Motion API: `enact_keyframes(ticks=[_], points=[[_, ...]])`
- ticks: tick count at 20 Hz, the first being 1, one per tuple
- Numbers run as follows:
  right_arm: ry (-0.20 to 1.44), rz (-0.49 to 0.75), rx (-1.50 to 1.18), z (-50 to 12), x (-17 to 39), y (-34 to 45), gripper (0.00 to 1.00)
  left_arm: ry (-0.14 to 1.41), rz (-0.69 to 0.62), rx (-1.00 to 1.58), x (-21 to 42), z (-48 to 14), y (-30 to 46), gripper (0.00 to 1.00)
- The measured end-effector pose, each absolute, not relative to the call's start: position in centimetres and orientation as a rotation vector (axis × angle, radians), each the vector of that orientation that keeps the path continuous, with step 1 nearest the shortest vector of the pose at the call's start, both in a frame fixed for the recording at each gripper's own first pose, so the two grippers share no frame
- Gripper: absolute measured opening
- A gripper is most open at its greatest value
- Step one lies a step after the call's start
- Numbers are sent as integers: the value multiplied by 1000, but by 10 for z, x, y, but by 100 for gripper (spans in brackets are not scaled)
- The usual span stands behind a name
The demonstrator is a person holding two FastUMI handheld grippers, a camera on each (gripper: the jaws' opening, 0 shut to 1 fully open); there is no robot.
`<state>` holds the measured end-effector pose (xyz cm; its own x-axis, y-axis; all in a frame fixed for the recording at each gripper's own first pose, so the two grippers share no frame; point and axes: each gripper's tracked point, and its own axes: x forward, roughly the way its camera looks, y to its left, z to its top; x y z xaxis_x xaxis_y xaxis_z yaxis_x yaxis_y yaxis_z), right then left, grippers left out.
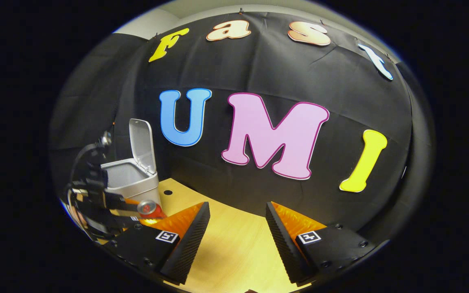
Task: Press the lid of the desktop garbage bin to open it, pick up the crumpled paper on the desktop and throw it into the bin, then pick up the pop can on the desktop and drop it into the bin, and finally close the garbage bin lid.
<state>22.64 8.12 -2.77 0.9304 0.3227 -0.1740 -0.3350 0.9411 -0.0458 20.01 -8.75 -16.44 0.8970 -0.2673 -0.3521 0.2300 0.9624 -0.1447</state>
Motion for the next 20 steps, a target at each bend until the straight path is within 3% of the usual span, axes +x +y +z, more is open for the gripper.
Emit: enact_keyframes(ticks=[3, 8, 13, 20], points=[[147, 336, -52, -19, 220, 87, 90, 237, -228, -42, 214, -85, -58, 83], [126, 330, -18, -12, 206, 91, 90, 173, -119, -11, 202, -31, 15, 83], [140, 322, -15, -17, 195, 88, 90, 220, -6, 23, 196, -38, 81, 83], [157, 325, -17, -28, 188, 87, 90, 345, 55, -79, 192, -85, 115, 83]])
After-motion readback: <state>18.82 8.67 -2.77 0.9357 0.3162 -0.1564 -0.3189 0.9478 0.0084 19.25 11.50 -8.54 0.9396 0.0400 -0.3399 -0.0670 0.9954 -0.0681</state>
